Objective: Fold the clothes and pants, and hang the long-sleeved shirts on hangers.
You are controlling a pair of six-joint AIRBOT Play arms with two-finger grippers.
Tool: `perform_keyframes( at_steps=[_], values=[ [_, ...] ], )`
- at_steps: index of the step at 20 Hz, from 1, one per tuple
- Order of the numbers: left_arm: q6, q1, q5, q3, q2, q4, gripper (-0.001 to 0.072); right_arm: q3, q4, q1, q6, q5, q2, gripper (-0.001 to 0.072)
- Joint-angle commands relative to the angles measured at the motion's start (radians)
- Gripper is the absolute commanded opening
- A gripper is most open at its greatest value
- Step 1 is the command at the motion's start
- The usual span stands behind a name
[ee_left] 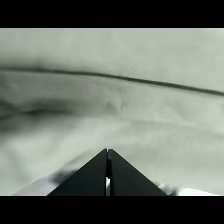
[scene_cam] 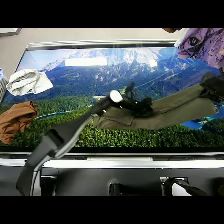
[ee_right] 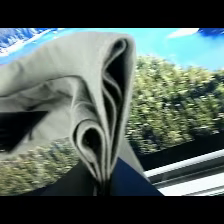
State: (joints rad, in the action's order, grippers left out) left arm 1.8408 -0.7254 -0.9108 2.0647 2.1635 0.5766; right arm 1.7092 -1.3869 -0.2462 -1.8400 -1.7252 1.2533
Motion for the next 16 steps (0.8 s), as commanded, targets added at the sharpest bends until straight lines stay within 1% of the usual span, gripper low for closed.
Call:
perform_keyframes(
  at_steps=[1, 3, 5, 8, 12, 16],
  values=[
    [0.003, 0.145, -0.274, 0.003, -0.155, 0.325, 0.0013, 0.001, 0.121, 0.016, -0.100, 0.048, 0.000, 0.0027],
    [0.002, 0.248, -0.428, 0.003, -0.276, 0.512, 0.0014, 0.001, 0.127, 0.083, -0.148, 0.085, 0.001, 0.0027],
    [-0.002, 0.344, -0.534, 0.003, -0.386, 0.629, 0.0015, 0.000, 0.114, 0.182, -0.213, 0.128, 0.008, 0.0027],
    [-0.061, 0.472, -0.594, 0.003, -0.514, 0.655, 0.0015, 0.000, 0.060, 0.355, -0.334, 0.227, 0.037, 0.0027],
    [-0.061, 0.602, -0.622, 0.003, -0.616, 0.655, 0.0015, 0.000, -0.005, 0.563, -0.476, 0.335, 0.127, 0.0027],
    [-0.069, 0.679, -0.684, 0.002, -0.645, 0.655, 0.0016, 0.000, -0.012, 0.705, -0.576, 0.434, 0.251, 0.0027]
  ],
)
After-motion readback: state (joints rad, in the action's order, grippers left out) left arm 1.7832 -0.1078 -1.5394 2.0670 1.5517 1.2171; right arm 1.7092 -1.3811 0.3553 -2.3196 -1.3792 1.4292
